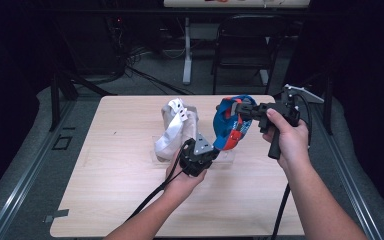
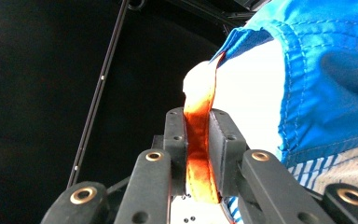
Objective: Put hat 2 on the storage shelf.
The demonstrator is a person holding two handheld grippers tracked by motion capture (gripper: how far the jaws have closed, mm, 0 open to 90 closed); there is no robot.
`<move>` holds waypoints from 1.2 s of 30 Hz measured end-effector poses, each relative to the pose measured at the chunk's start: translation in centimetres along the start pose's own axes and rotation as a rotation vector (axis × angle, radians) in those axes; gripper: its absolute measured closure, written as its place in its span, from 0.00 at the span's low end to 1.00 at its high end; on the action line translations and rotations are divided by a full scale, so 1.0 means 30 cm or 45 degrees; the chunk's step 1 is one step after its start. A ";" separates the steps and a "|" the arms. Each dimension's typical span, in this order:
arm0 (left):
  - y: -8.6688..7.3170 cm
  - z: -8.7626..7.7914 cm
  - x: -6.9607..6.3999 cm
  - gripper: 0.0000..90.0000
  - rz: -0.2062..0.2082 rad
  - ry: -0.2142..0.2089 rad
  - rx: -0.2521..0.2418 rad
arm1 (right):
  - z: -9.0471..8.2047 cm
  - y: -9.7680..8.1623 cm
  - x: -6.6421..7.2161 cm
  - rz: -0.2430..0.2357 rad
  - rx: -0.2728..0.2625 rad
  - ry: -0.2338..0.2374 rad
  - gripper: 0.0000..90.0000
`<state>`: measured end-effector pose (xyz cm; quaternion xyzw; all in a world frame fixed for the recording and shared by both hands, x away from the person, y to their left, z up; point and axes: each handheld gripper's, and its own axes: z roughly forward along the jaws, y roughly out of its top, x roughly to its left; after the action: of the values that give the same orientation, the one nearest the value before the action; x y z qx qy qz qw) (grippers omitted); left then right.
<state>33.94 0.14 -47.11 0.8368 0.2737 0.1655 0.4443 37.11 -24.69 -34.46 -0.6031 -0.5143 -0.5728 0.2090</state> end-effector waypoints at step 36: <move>-0.101 0.024 0.042 0.98 -0.013 0.012 0.009 | 0.050 -0.084 -0.107 0.010 0.065 -0.029 0.87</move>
<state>34.37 1.82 -49.99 0.8361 0.2807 0.1662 0.4410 36.25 -23.69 -38.61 -0.6061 -0.5285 -0.5519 0.2208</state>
